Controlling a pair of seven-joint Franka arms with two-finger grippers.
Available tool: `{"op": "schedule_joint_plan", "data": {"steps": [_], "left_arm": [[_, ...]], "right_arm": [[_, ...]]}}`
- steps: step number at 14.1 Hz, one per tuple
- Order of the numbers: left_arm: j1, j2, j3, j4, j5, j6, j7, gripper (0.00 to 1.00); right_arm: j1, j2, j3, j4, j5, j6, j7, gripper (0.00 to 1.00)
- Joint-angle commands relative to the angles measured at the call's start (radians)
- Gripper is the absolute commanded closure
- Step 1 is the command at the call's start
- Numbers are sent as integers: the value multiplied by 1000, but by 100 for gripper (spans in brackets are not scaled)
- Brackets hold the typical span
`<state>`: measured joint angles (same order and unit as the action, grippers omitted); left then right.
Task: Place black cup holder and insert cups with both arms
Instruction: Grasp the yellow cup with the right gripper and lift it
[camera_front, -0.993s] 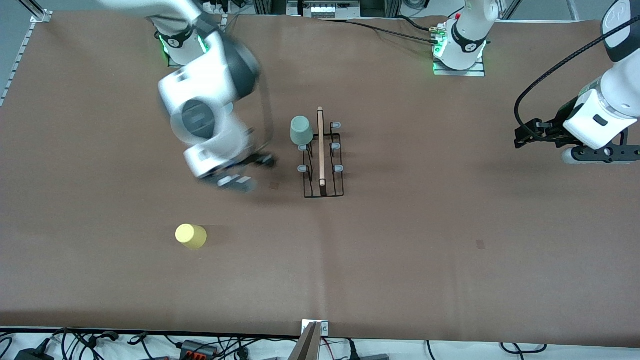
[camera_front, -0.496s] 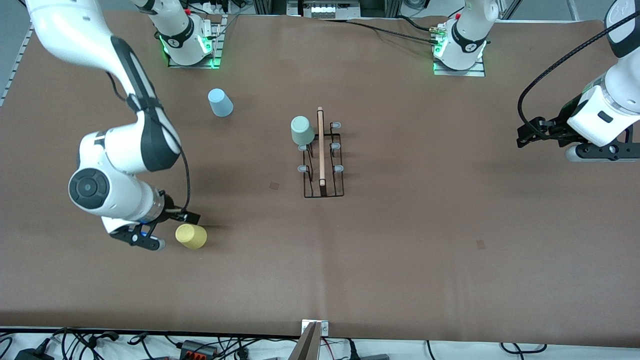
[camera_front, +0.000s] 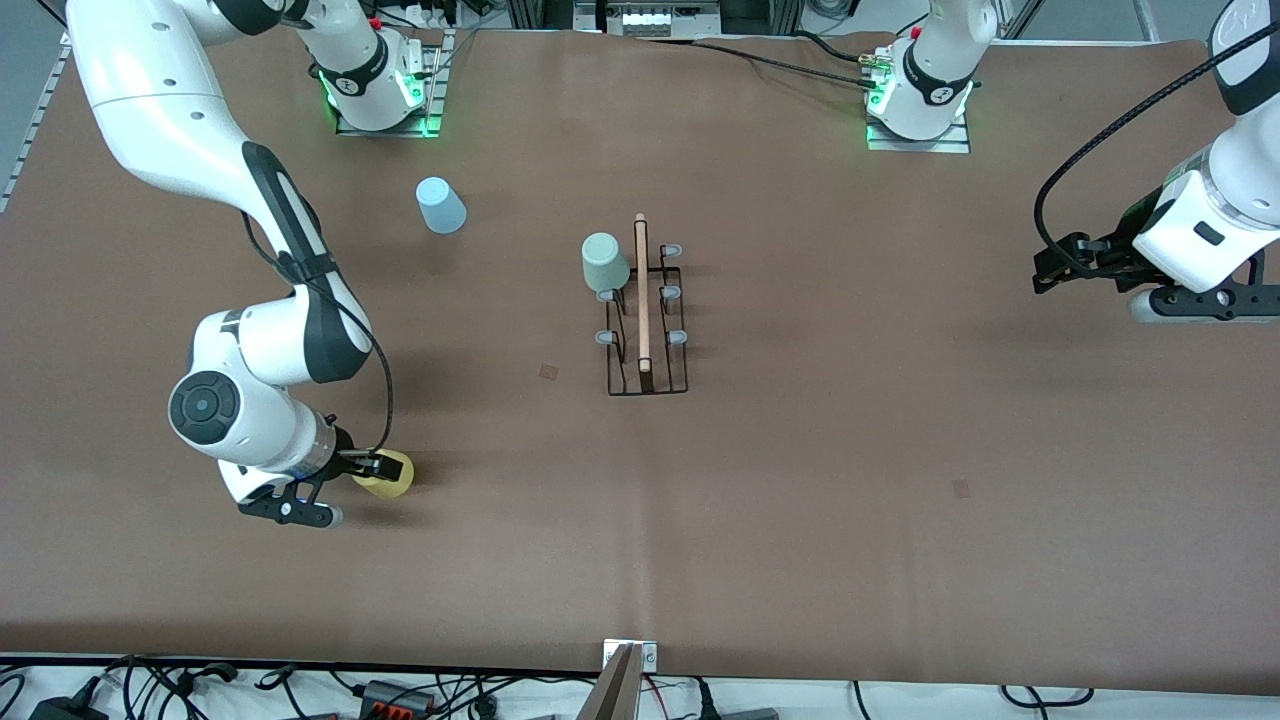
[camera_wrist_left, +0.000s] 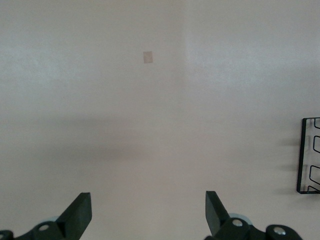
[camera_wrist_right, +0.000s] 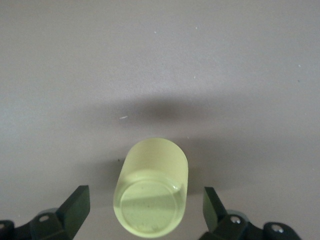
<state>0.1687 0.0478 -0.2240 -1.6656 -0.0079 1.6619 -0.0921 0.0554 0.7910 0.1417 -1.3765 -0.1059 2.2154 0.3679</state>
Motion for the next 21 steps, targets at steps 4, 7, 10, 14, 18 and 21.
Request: {"op": "schedule_joint_plan", "data": {"steps": [4,7,10,14,18,21], "left_arm": [[11,-6,-12,14,20,-24,9,0],[11,-6,-12,14,20,-24,5,0],[12,-6,-12,12,19,-24,6,0],[12,-6,-11,12,19,-24,8,0],[12,-5,-11,12,19,-24,8,0],[12,-5,-11,14,19,-24,8,0]], "right_arm": [[-5,39,9,30,-17,9,-95,0],[-11,37,9,30,-17,1,-133,0],[-9,42,9,28,-17,6,-129,0],[-9,45,9,28,-15,1,-132,29],[-3,34,10,28,-15,-8,-130,72],[4,-21,25,27,-9,-106,-116,76]]}}
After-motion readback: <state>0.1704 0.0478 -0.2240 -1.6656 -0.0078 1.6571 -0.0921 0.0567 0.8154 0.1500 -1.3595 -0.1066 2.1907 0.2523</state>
